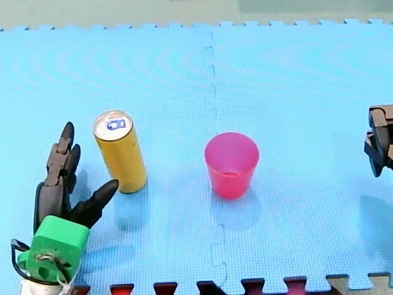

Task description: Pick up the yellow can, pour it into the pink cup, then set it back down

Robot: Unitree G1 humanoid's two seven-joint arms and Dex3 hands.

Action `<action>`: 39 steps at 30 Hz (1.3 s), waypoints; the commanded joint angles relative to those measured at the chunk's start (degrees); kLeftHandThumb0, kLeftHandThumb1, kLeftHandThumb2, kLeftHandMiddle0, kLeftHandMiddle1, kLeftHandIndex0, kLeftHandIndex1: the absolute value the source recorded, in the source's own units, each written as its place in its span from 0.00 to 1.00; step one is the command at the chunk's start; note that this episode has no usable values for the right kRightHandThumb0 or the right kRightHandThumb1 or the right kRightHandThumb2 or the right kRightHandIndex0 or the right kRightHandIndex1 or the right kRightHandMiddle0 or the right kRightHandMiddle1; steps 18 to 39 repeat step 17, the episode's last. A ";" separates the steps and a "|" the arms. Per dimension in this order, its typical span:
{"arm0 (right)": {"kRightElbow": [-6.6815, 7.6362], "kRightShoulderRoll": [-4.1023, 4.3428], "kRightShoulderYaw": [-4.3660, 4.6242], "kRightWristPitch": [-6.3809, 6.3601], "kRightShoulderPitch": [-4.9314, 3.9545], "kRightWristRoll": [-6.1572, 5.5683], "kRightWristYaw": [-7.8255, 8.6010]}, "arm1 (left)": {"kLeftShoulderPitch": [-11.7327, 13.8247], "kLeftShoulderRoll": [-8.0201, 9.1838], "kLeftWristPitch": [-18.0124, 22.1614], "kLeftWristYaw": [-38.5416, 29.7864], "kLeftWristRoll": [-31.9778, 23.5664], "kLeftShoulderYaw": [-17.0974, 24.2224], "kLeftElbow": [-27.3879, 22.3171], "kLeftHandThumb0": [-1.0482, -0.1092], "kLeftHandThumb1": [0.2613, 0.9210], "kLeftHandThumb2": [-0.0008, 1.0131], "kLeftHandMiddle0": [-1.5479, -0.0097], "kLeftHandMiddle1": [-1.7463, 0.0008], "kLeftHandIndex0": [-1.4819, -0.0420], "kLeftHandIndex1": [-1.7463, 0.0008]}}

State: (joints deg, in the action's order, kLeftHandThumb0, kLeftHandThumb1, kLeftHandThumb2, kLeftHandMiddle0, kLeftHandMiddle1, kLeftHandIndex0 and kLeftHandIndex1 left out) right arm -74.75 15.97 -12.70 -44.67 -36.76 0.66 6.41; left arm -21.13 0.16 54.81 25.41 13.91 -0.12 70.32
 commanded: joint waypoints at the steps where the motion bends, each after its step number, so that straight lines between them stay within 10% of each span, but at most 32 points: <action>1: -0.09 -0.07 -0.19 -0.34 -0.17 -0.01 -0.24 | 0.09 0.38 -0.22 -0.04 -0.24 0.14 -0.26 0.00 1.00 0.02 0.86 1.00 0.95 1.00; 39: -0.31 -0.27 -0.58 -0.39 -0.30 0.10 -0.27 | -0.61 0.32 -2.35 1.01 0.20 -0.20 -0.21 0.00 1.00 0.03 0.86 1.00 0.95 1.00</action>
